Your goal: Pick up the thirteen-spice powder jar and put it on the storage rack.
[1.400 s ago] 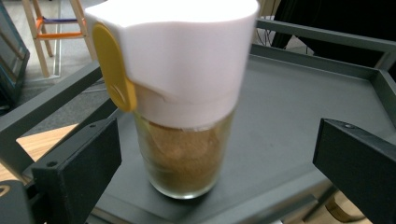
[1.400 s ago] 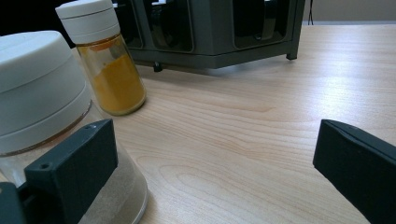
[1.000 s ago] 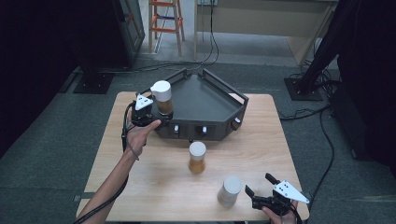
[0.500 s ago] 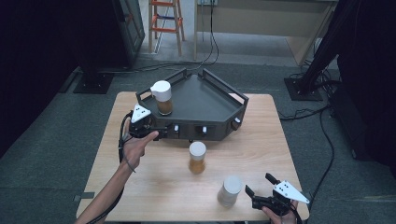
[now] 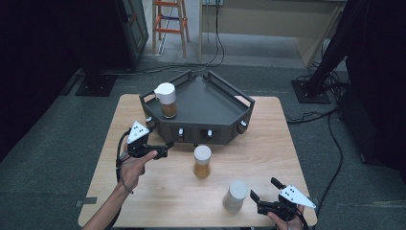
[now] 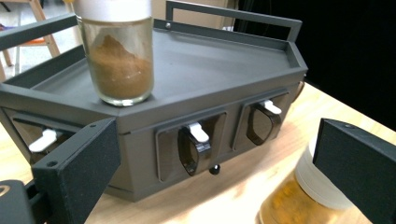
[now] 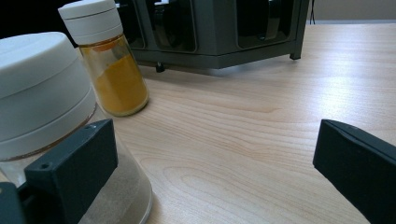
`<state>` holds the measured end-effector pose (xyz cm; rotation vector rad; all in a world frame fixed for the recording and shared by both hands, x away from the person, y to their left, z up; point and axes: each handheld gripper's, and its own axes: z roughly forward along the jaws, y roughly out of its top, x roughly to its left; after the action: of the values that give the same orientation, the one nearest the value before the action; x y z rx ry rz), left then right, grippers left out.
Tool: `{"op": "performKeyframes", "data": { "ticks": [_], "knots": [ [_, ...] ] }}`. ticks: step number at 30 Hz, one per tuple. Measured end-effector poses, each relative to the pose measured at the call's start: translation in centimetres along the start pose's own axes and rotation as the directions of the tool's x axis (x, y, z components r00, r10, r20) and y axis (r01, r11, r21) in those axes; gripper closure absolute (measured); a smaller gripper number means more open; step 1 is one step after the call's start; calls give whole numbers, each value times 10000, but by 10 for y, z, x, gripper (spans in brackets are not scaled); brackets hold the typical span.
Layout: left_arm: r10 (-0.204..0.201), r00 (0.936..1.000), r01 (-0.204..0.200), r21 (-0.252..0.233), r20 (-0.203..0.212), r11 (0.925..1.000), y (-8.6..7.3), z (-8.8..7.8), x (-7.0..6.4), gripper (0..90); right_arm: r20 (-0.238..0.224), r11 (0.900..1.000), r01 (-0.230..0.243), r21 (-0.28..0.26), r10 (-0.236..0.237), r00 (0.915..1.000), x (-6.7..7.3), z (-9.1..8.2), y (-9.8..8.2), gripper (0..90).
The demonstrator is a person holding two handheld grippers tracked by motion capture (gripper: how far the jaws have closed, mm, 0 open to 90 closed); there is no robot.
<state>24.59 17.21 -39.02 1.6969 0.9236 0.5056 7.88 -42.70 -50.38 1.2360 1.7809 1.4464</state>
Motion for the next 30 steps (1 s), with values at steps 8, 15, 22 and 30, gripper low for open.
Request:
{"op": "performKeyframes", "data": {
  "ticks": [8,15,22,30],
  "knots": [
    [-53,9997,56,-130,240,9999,-21,-11,-4,9,-13,10000,-16,-6,16,10000,0,0,0,0],
    [17,9991,-11,-142,424,9999,-38,-19,-7,9,-15,10000,-28,-10,28,10000,1,0,0,0],
    [56,9981,-38,-288,619,9996,-55,-28,-13,9,-28,10000,-17,-4,17,10000,1,1,0,0],
    [27,9964,12,-464,845,9989,-72,-39,-17,9,-28,10000,-22,-21,22,10000,1,0,0,0]
  ]
}}
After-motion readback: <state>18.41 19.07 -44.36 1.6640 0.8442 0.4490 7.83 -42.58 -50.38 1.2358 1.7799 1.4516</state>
